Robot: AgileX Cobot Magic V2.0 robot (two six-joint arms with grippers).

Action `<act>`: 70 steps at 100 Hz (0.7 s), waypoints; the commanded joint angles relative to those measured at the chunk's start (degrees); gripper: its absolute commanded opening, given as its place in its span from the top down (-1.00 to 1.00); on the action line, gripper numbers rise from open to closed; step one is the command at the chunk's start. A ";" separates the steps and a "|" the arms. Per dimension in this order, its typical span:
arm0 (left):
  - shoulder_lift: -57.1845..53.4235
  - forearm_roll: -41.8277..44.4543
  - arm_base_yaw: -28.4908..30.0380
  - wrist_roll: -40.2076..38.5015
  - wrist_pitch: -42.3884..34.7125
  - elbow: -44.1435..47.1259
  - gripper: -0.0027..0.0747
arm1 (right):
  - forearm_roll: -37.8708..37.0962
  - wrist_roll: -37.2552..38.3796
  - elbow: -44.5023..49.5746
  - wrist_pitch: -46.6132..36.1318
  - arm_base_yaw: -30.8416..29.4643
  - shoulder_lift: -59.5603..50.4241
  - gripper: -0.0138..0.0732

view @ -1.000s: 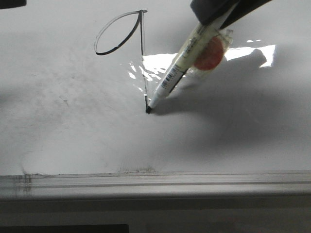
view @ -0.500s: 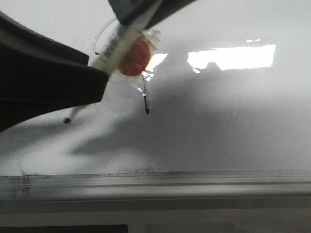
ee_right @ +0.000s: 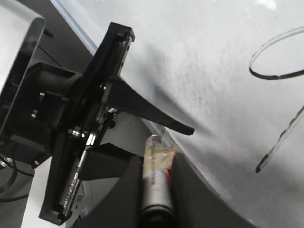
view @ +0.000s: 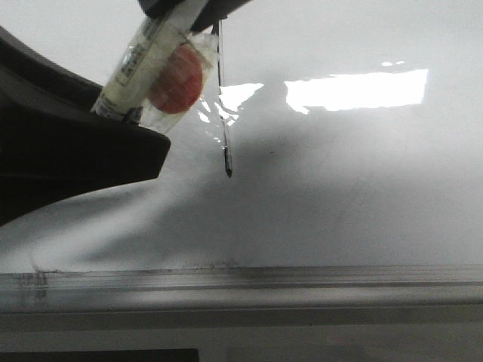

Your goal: Write number 9 on whiteboard

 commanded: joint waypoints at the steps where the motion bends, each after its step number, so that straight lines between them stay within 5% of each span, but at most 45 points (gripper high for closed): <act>1: -0.44 0.04 -0.35 -0.58 -3.73 -1.77 0.26 | -0.78 0.02 -2.02 -2.70 -0.04 -0.99 0.80; 26: -0.44 0.04 -0.35 -0.58 -3.73 -1.77 0.29 | -1.91 0.02 -2.02 -2.03 -0.04 -0.99 0.80; 44: -0.44 0.04 -0.35 -0.58 -3.53 -1.77 0.99 | -1.91 0.02 -2.02 -1.82 -0.04 -0.99 0.80; 58: -0.44 0.04 -0.35 -0.58 -3.53 -1.77 0.98 | -1.91 0.02 -2.02 -1.63 -0.04 -0.99 0.79; 70: -0.44 0.04 -0.35 -0.58 -4.00 -1.77 0.98 | -1.91 -0.35 -2.02 -2.25 -0.04 -0.99 0.41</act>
